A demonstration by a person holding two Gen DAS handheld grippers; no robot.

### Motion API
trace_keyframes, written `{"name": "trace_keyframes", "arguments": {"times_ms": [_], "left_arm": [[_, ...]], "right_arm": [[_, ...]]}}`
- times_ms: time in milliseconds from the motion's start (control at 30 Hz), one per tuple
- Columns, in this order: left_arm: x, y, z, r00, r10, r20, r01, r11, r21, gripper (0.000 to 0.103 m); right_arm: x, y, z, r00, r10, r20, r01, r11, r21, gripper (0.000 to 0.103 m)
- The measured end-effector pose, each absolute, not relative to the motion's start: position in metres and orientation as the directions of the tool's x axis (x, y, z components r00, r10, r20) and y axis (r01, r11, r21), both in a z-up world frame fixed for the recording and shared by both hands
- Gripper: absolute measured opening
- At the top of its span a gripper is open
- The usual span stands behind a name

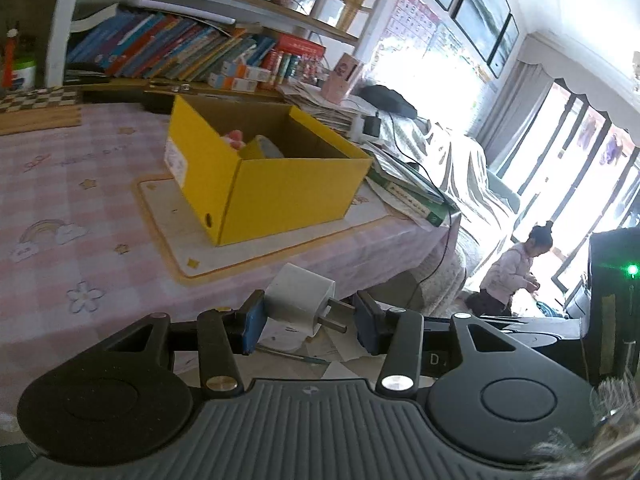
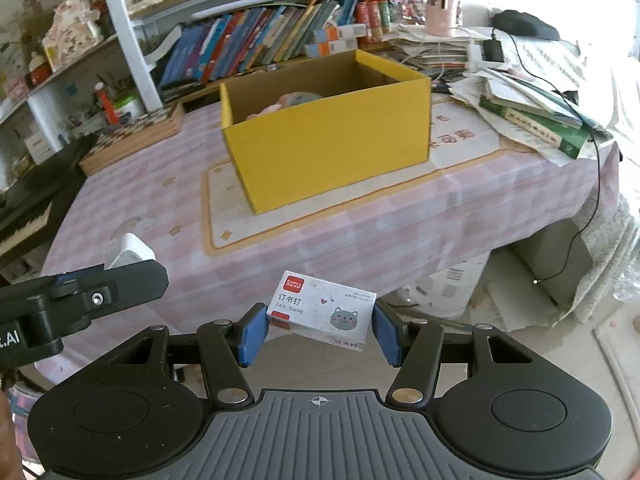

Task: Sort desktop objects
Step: 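Lift and carry the charger and staple box with both tools toward the yellow box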

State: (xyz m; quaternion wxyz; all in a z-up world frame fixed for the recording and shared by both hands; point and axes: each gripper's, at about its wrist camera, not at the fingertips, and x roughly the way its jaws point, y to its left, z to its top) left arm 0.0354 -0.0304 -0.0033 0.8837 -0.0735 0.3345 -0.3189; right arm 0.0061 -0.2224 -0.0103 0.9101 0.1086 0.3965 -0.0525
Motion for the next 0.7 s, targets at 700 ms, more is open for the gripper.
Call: {"name": "trace_keyframes", "arguments": {"times_ms": [700], "left_arm": [[0.089, -0.092, 0.000, 0.576, -0.602, -0.553, 0.512, 0.793, -0.329, 0.044]], "right_arm": [[0.059, -0.275, -0.010, 0.666, 0.011, -0.746, 0.161, 0.974, 0.158, 0.057]]}}
